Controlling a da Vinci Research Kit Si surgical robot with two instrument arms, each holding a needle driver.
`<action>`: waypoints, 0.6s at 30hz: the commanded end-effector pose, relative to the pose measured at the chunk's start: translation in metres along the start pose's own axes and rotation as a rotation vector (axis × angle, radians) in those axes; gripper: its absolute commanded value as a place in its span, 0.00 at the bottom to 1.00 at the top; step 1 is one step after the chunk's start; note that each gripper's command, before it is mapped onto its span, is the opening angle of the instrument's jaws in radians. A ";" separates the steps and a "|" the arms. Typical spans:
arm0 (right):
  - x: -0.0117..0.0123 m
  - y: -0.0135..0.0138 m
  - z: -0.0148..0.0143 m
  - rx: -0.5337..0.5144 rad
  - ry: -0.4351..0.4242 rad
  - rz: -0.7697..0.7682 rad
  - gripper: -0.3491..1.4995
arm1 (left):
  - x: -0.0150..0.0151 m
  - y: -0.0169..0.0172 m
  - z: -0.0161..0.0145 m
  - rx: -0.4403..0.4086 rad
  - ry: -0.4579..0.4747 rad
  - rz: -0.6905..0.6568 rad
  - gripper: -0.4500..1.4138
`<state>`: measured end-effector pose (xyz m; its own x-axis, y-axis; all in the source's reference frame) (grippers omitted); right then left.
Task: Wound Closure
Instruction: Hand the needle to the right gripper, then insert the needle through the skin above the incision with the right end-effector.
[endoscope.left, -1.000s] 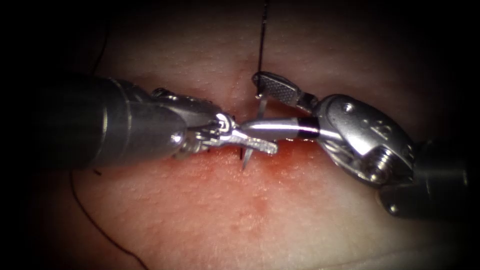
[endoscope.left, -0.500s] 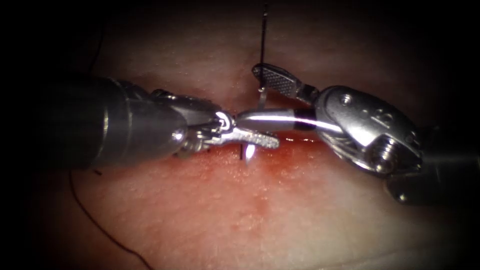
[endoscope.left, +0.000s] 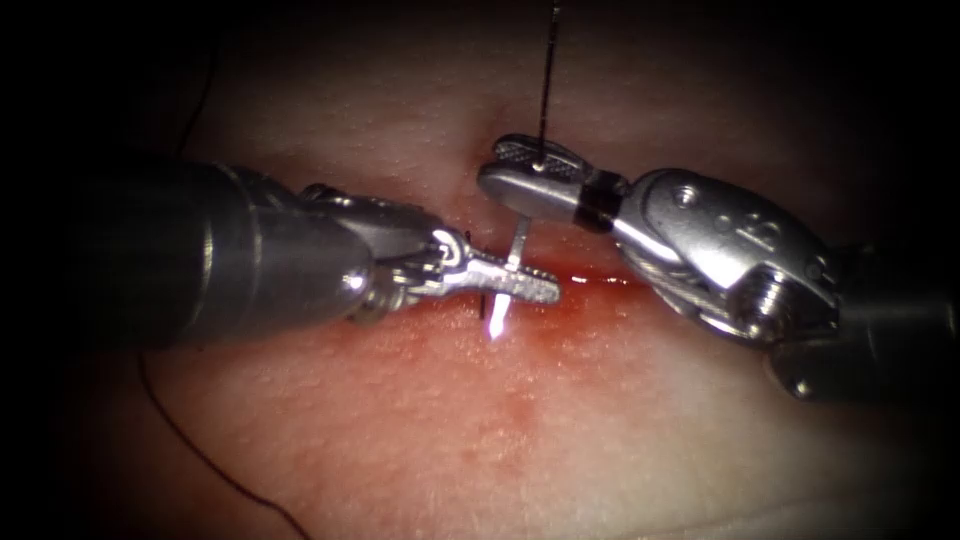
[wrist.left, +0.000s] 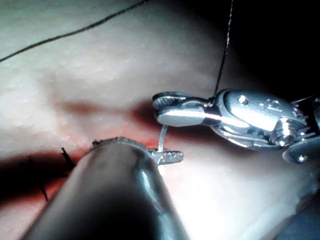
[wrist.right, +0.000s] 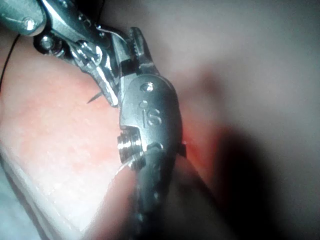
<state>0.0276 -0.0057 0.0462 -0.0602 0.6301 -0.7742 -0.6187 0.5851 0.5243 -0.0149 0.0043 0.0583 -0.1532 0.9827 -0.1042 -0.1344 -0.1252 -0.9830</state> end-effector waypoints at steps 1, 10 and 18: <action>-0.0005 0.0000 0.0006 -0.004 0.000 -0.001 0.00 | 0.0001 -0.0005 0.0005 -0.001 0.000 0.009 0.00; -0.0005 0.0009 -0.0005 -0.018 -0.012 0.004 0.00 | -0.0002 0.0003 0.0004 0.036 0.018 0.255 0.96; -0.0009 0.0045 -0.0016 0.036 -0.021 -0.098 0.00 | -0.0025 0.0002 -0.0006 0.127 -0.035 0.763 0.98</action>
<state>0.0230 -0.0044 0.0482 0.0233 0.5675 -0.8230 -0.5824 0.6768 0.4503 -0.0135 0.0012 0.0581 -0.2927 0.5449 -0.7858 -0.0767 -0.8325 -0.5487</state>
